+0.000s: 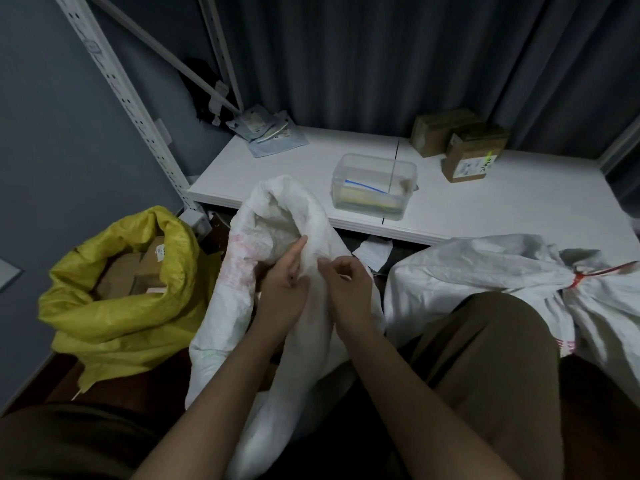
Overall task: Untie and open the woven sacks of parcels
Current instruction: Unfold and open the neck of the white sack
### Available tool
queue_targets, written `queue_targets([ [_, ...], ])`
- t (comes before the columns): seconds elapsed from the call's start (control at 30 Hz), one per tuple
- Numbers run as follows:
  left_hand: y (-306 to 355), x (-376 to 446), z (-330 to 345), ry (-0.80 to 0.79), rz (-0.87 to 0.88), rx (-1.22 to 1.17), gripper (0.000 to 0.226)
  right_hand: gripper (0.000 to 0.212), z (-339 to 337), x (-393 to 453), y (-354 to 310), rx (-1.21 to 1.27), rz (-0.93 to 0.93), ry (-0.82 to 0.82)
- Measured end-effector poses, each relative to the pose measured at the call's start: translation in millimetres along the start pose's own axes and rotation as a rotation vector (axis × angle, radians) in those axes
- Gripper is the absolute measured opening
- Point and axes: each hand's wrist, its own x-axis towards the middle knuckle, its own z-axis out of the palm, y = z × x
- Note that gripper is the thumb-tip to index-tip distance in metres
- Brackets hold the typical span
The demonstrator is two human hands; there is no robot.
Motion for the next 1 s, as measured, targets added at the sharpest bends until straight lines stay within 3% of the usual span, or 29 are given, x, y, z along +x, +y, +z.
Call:
queue_targets([
  [0.1,9.8,4.0,8.4,0.066,0.078,0.105,0.062,0.008,-3.6,-3.2,7.3,-0.188,-0.095,-0.002],
  [0.23,11.4,7.0,8.6,0.0,0.1,0.117,0.043,0.036,-10.9,-13.9,19.3,-0.279,-0.026,-0.139],
  [0.37,6.5,-1.2,-4.2,-0.115,0.071,0.031,0.035,0.037,-19.2,-11.6,15.8,-0.077,0.073,-0.191],
  [0.53,6.6,-11.3,-12.6,-0.148,0.044,-0.011,0.048,0.04,-11.3,-2.9,15.3,0.575,0.405,-0.31],
  [0.6,7.1,-11.0,-12.3,-0.106,-0.016,-0.083,0.048,0.031,-8.5,1.9,12.0,0.451,0.373,-0.291],
  [0.7,5.0,-4.5,-9.4,-0.009,-0.031,-0.052,0.045,0.012,-7.3,6.1,6.0,-0.205,-0.003,-0.185],
  [0.73,5.5,-2.5,-8.1,0.028,-0.021,-0.017,0.043,0.012,-6.8,5.3,6.2,-0.324,-0.094,-0.156],
  [0.8,5.1,2.1,-4.0,0.066,0.041,0.11,0.039,0.018,-6.5,3.5,10.2,-0.335,-0.105,-0.185],
  [0.87,6.6,5.2,-1.9,0.054,0.106,0.172,0.039,0.033,-5.2,1.0,17.6,-0.216,0.022,-0.266],
  [0.93,11.7,2.5,-1.1,-0.045,0.046,0.032,0.041,0.052,-5.9,-3.6,24.0,-0.281,-0.015,-0.302],
  [1.0,12.3,-2.3,-0.6,-0.129,-0.017,-0.072,0.036,0.052,-6.0,-4.3,24.8,-0.324,-0.087,-0.311],
])
